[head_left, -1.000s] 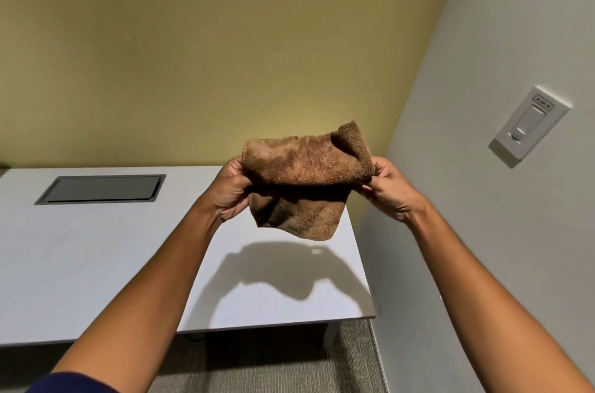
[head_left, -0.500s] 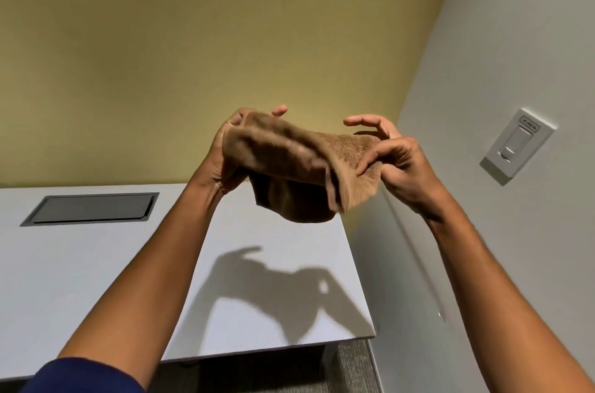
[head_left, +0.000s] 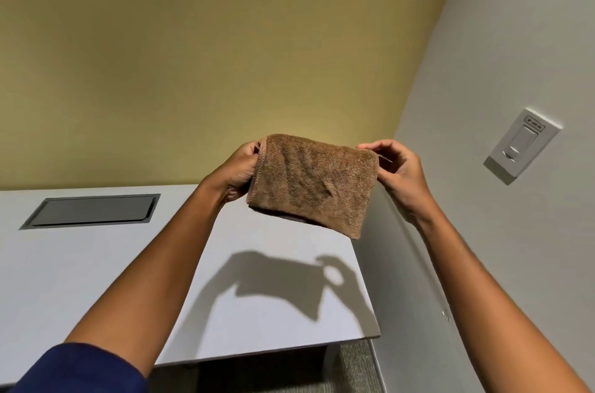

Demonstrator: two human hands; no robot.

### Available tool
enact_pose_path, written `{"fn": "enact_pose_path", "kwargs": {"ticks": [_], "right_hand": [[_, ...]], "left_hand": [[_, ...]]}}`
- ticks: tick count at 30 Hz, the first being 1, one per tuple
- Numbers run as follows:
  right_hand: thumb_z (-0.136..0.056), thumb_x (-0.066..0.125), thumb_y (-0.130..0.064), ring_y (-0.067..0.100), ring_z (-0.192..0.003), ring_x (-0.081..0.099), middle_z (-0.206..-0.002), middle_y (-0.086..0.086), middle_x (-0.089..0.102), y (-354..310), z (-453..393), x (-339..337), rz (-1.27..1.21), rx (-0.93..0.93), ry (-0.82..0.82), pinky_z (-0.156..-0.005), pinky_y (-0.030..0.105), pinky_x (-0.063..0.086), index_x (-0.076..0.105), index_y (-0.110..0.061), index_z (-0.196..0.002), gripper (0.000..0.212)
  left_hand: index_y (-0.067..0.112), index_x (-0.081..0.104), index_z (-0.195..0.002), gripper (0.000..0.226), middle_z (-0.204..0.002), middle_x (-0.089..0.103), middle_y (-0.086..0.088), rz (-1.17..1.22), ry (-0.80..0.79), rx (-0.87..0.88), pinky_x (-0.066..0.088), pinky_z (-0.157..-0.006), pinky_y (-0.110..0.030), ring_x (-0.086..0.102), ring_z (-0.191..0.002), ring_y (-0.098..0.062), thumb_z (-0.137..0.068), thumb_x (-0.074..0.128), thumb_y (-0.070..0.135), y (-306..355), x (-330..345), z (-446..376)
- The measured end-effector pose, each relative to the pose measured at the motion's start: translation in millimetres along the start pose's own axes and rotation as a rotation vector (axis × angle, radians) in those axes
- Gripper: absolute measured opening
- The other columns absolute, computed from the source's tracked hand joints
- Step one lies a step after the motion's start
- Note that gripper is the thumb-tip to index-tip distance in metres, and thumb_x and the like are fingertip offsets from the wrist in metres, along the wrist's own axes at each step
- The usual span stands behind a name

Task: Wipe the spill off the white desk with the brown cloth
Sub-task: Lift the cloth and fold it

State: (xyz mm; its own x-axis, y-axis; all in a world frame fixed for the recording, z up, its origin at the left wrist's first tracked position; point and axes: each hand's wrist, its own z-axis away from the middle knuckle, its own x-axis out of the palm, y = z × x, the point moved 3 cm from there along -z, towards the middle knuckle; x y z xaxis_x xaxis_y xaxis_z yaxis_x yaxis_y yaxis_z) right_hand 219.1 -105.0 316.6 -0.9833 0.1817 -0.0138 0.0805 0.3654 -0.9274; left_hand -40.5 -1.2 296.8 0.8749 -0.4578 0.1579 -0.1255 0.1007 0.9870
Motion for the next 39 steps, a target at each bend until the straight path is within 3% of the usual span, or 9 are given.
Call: {"fn": "enact_pose_path", "kwargs": {"ticks": [5, 11, 15, 17, 21, 24, 29, 33, 39], "right_hand": [[-0.097, 0.058, -0.001, 0.012, -0.063, 0.048, -0.081, 0.005, 0.059, 41, 6, 6, -0.043, 0.248, 0.057, -0.054, 0.023, 0.04, 0.056, -0.02, -0.102, 0.019], [-0.098, 0.062, -0.018, 0.025, -0.086, 0.065, -0.099, 0.012, 0.069, 97, 12, 7, -0.146, 0.625, 0.075, -0.086, 0.046, 0.056, 0.05, -0.006, -0.131, 0.037], [-0.094, 0.065, -0.015, 0.023, -0.079, 0.065, -0.094, 0.013, 0.066, 130, 2, 3, -0.25, 0.753, 0.09, -0.078, 0.04, 0.059, 0.05, 0.002, -0.133, 0.045], [-0.092, 0.067, -0.014, 0.021, -0.076, 0.063, -0.09, 0.012, 0.065, 147, -6, 2, -0.275, 0.83, 0.04, -0.074, 0.038, 0.06, 0.054, -0.002, -0.131, 0.043], [-0.099, 0.055, -0.011, 0.015, -0.059, 0.062, -0.069, 0.005, 0.06, 184, -34, -4, -0.333, 0.977, -0.025, -0.058, 0.035, 0.062, 0.057, -0.003, -0.11, 0.014], [-0.106, 0.039, -0.016, 0.019, -0.057, 0.069, -0.07, 0.007, 0.065, 218, -54, -13, -0.434, 1.076, 0.016, -0.059, 0.038, 0.063, 0.059, -0.003, -0.099, 0.025], [-0.097, 0.065, -0.025, 0.019, -0.065, 0.069, -0.086, 0.012, 0.07, 274, -90, -20, -0.326, 1.111, -0.018, -0.065, 0.032, 0.064, 0.063, -0.002, -0.107, 0.025], [-0.087, 0.072, -0.001, 0.022, -0.075, 0.073, -0.106, 0.023, 0.072, 328, -114, -26, -0.196, 1.098, 0.1, -0.068, 0.035, 0.064, 0.058, 0.003, -0.126, 0.042], [-0.086, 0.075, -0.008, 0.033, -0.103, 0.067, -0.109, 0.013, 0.07, 387, -143, -32, -0.031, 1.04, 0.176, -0.085, 0.041, 0.06, 0.063, -0.007, -0.115, 0.032]], "left_hand": [[0.01, 0.066, -0.103, 0.02, -0.079, 0.074, -0.004, 0.167, -0.103, -0.093, 0.058, -0.061, -0.025, 0.071, -0.068, -0.012, -0.098, 0.05, 0.001, -12, 5, 7], [0.002, 0.059, -0.1, 0.026, -0.076, 0.072, -0.013, 0.568, -0.117, -0.411, 0.061, -0.067, -0.032, 0.073, -0.067, -0.02, -0.097, 0.037, 0.015, -56, -8, -6], [-0.002, 0.059, -0.114, 0.044, -0.101, 0.072, -0.022, 0.596, -0.132, -0.449, 0.06, -0.082, -0.041, 0.074, -0.088, -0.029, -0.1, 0.047, 0.038, -95, -15, -24], [-0.006, 0.06, -0.12, 0.038, -0.107, 0.072, -0.021, 0.47, -0.125, -0.447, 0.06, -0.082, -0.038, 0.074, -0.094, -0.026, -0.096, 0.061, 0.023, -113, -14, -34], [-0.005, 0.064, -0.102, 0.02, -0.104, 0.072, -0.021, 0.267, 0.064, -0.461, 0.062, -0.078, -0.035, 0.075, -0.087, -0.025, -0.082, 0.068, -0.01, -145, -23, -72], [-0.009, 0.067, -0.098, 0.019, -0.094, 0.072, -0.022, 0.294, 0.256, -0.543, 0.063, -0.065, -0.037, 0.075, -0.07, -0.025, -0.08, 0.07, -0.012, -165, -28, -103], [-0.006, 0.068, -0.093, 0.023, -0.092, 0.073, -0.022, 0.268, 0.491, -0.607, 0.058, -0.05, -0.032, 0.073, -0.064, -0.027, -0.073, 0.081, -0.005, -197, -29, -156], [0.0, 0.068, -0.097, 0.016, -0.1, 0.072, -0.019, 0.194, 0.527, -0.614, 0.058, -0.061, -0.032, 0.071, -0.08, -0.027, -0.083, 0.076, 0.002, -228, -30, -202], [0.001, 0.06, -0.128, 0.044, -0.129, 0.062, -0.012, -0.067, 0.475, -0.656, 0.046, -0.106, -0.049, 0.057, -0.119, -0.037, -0.087, 0.072, 0.008, -274, -47, -267]]}}
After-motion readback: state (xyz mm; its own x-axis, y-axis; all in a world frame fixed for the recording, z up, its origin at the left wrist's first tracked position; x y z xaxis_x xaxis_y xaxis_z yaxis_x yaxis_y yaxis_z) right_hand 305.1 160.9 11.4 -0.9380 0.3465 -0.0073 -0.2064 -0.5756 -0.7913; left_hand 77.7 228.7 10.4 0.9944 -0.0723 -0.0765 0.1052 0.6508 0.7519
